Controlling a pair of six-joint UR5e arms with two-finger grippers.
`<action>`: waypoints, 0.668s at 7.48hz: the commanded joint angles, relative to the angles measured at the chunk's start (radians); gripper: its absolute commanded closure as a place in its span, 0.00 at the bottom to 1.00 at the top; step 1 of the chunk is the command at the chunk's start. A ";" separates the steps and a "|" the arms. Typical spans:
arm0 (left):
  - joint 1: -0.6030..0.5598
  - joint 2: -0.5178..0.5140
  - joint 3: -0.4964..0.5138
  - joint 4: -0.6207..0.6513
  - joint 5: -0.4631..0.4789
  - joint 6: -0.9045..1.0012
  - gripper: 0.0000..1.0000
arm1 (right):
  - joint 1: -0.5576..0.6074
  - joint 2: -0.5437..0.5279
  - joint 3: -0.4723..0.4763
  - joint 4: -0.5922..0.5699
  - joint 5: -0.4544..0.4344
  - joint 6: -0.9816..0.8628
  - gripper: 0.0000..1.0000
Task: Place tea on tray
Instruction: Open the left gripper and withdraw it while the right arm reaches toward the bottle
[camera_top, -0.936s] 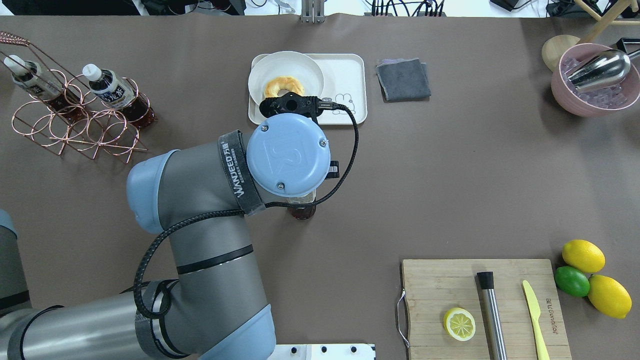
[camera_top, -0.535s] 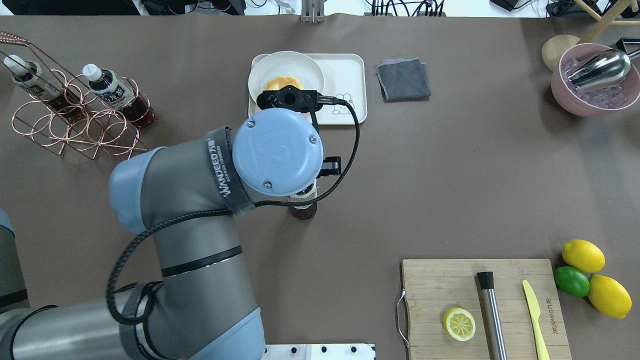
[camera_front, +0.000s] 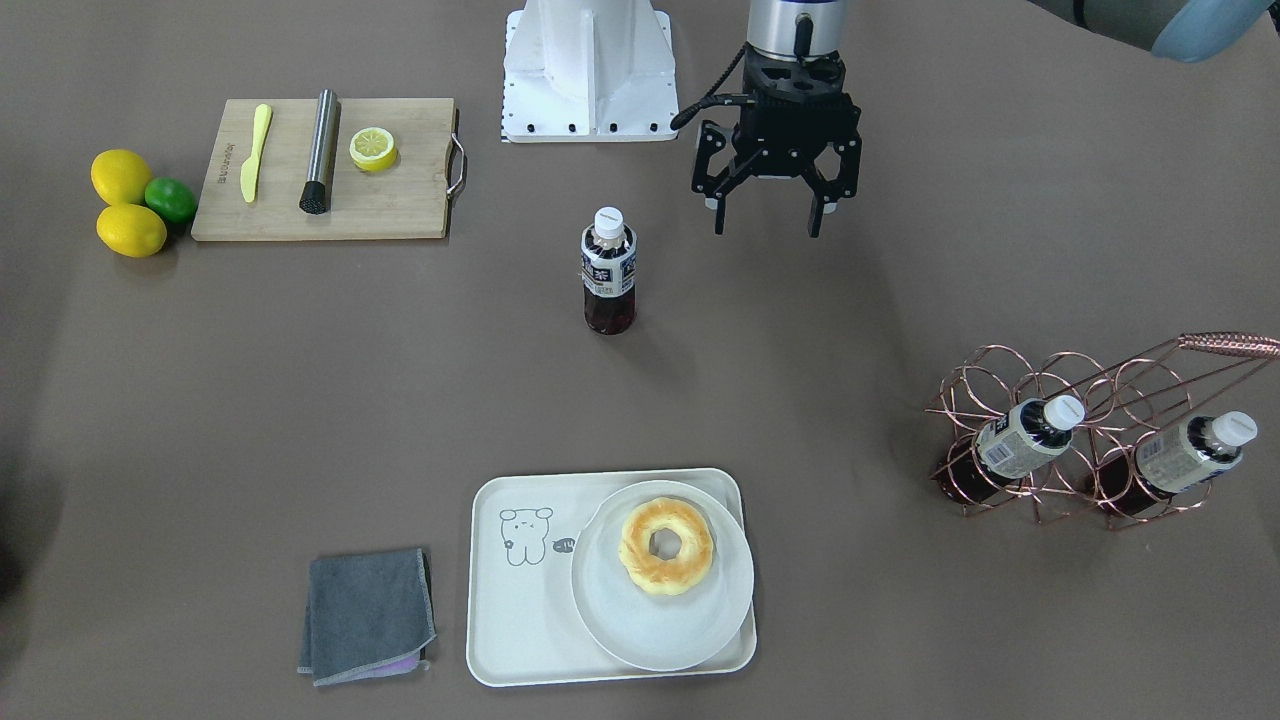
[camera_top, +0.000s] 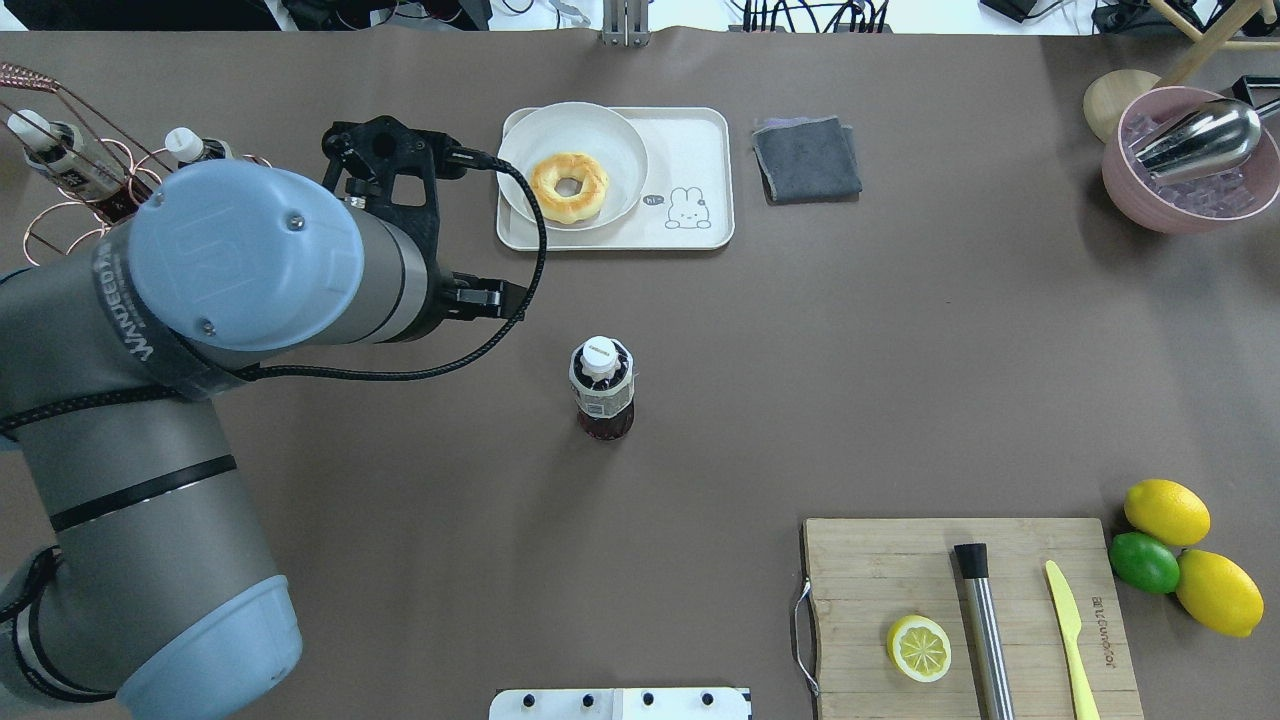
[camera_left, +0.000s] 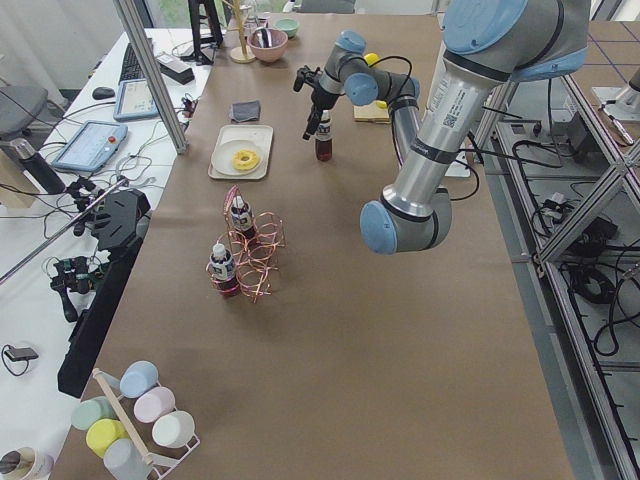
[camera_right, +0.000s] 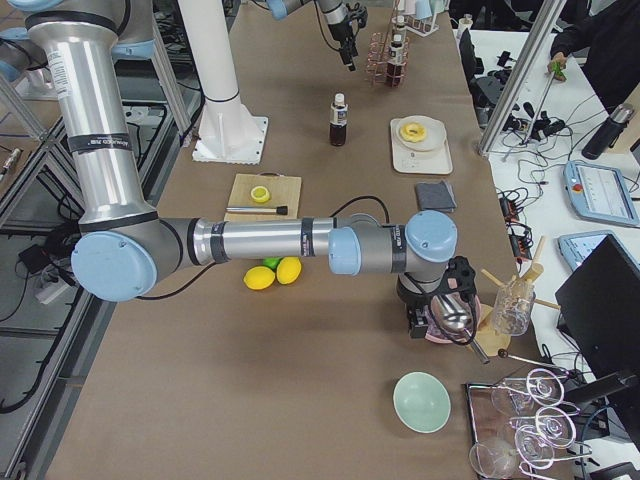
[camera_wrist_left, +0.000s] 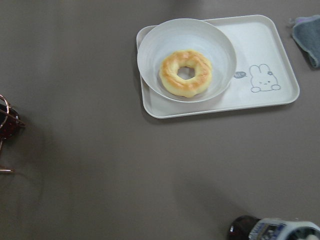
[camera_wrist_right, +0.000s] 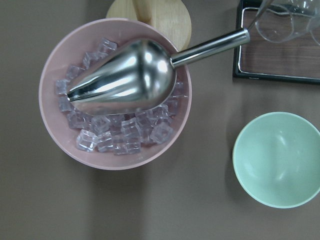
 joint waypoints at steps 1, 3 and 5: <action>-0.085 0.136 -0.002 -0.070 -0.018 0.034 0.02 | -0.068 0.016 0.096 -0.003 0.018 0.151 0.00; -0.284 0.301 -0.010 -0.064 -0.258 0.251 0.02 | -0.163 0.039 0.205 -0.003 0.071 0.282 0.00; -0.462 0.456 0.000 -0.068 -0.291 0.593 0.02 | -0.292 0.083 0.293 -0.002 0.060 0.490 0.00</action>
